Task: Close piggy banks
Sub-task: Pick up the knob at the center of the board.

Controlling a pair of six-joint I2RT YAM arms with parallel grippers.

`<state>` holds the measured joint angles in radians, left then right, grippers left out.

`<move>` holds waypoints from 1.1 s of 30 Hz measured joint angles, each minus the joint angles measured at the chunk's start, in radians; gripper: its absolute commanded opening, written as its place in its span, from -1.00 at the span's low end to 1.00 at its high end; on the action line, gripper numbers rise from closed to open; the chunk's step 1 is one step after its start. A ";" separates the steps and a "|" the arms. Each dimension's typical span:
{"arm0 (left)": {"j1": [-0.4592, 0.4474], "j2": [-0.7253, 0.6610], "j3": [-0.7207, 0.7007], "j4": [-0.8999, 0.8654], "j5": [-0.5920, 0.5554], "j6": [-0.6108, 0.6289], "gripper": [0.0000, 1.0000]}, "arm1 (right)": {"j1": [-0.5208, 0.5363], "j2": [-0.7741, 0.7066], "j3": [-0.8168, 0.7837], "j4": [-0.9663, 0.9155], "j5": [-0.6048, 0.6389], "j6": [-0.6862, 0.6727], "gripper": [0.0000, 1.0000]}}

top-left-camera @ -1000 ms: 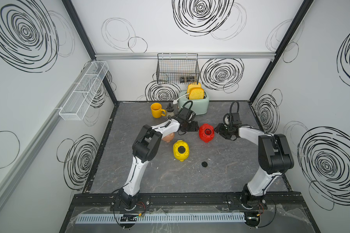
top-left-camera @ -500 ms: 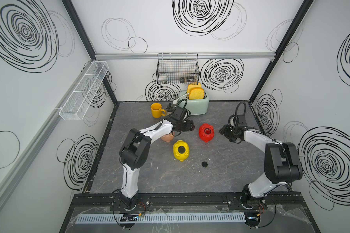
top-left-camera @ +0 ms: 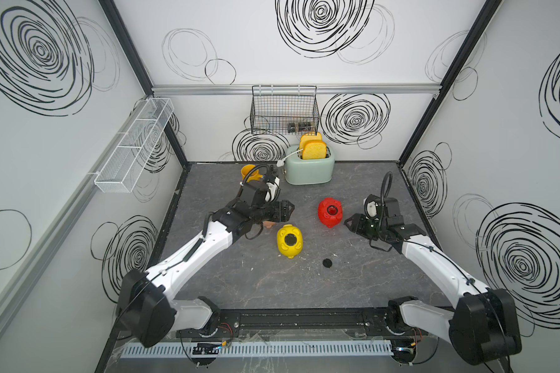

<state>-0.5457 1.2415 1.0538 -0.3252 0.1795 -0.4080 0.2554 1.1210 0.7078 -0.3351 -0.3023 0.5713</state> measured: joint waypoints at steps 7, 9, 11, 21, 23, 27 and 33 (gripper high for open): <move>0.024 -0.323 -0.191 -0.073 -0.031 0.072 0.51 | 0.146 -0.104 -0.077 -0.016 -0.013 -0.003 -0.11; 0.025 -0.388 -0.246 -0.079 -0.033 0.079 0.52 | 0.185 -0.104 -0.092 -0.015 -0.013 0.001 -0.13; 0.025 -0.448 -0.307 -0.082 -0.040 0.083 0.52 | 0.228 -0.098 -0.113 -0.014 -0.012 0.009 -0.16; -0.004 -0.535 -0.352 -0.092 -0.083 0.087 0.54 | 0.372 0.019 -0.163 0.043 -0.006 0.038 -0.37; -0.004 -0.533 -0.352 -0.092 -0.092 0.087 0.54 | 0.383 0.040 -0.170 0.067 -0.005 0.050 -0.38; -0.004 -0.523 -0.352 -0.092 -0.100 0.087 0.54 | 0.391 0.076 -0.187 0.105 -0.003 0.064 -0.39; -0.004 -0.518 -0.353 -0.092 -0.106 0.087 0.54 | 0.391 0.114 -0.197 0.135 0.008 0.069 -0.40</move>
<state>-0.5499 0.7238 0.7010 -0.4168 0.0731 -0.3210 0.6468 1.2346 0.5110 -0.2001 -0.2947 0.6403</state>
